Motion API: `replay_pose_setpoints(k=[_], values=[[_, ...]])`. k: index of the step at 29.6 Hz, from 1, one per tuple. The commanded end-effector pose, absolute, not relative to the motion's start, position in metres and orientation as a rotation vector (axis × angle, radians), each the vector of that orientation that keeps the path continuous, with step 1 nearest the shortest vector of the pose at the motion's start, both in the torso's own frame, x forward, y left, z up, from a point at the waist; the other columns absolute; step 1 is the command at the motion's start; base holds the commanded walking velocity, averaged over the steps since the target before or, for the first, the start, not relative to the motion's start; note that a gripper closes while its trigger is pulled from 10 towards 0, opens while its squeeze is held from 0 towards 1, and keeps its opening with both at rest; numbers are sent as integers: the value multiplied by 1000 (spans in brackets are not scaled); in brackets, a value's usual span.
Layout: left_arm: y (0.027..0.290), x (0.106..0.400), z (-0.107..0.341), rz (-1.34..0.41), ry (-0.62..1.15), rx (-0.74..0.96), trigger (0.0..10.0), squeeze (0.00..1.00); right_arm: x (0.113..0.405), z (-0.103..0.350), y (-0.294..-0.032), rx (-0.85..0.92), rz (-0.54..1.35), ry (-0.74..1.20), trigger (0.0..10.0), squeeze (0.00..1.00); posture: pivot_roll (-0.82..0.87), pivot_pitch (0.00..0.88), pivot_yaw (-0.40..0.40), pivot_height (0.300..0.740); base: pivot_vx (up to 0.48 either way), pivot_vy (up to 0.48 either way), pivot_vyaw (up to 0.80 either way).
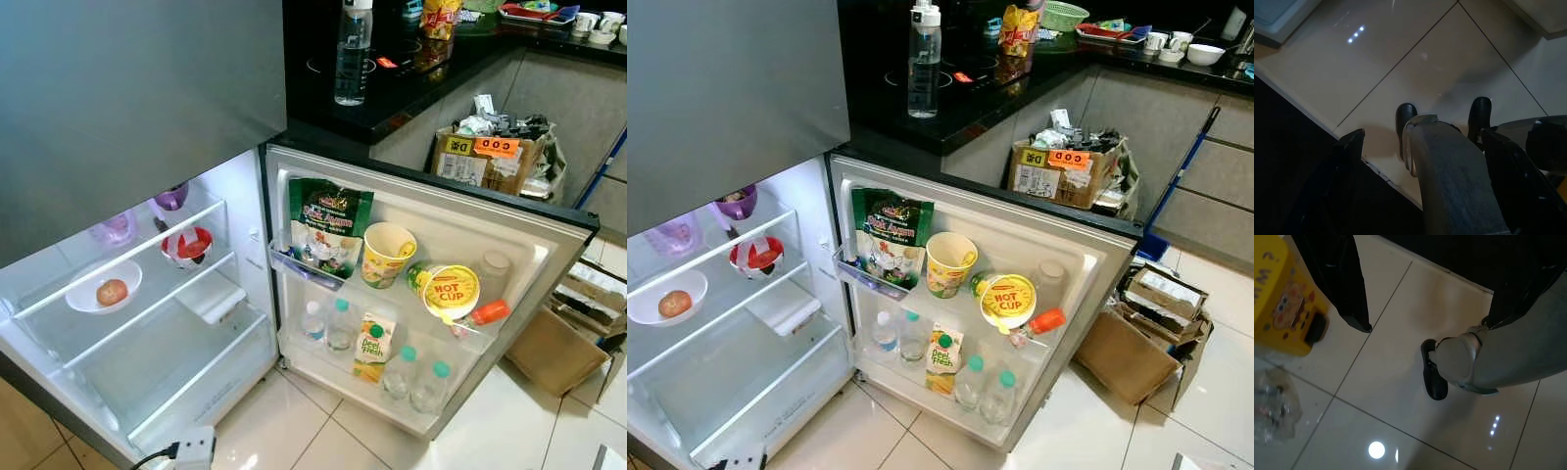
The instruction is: Restocking fridge
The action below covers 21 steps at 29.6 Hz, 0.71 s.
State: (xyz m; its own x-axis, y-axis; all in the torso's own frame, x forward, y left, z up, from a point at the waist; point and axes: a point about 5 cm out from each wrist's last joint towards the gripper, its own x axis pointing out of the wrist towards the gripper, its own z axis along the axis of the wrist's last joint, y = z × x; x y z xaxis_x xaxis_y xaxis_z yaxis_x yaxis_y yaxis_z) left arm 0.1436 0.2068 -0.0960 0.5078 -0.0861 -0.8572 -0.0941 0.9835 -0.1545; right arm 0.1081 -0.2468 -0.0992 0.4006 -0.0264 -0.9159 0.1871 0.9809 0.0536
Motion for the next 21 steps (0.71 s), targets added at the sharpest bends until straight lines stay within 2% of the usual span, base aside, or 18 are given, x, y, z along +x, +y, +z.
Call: replay_pose_setpoints(k=[1, 9, 21], values=[[200, 140, -99, -12, 1060, -199, 10000, 0, 110, -99, -246, 132, -118, 1155, 10000, 0, -93, 0, -23, 740, 0, -469, 0], [196, 135, -101, -28, 1077, -206, 10000, 0, 109, -100, -243, 91, -83, 1186, 10000, 0, -90, 0, -26, 740, 0, -472, 0], [194, 135, -101, -36, 1078, -209, 10000, 0, 127, -99, -229, 89, -48, 1166, 10000, 0, -92, 0, -29, 740, 0, -472, 0]])
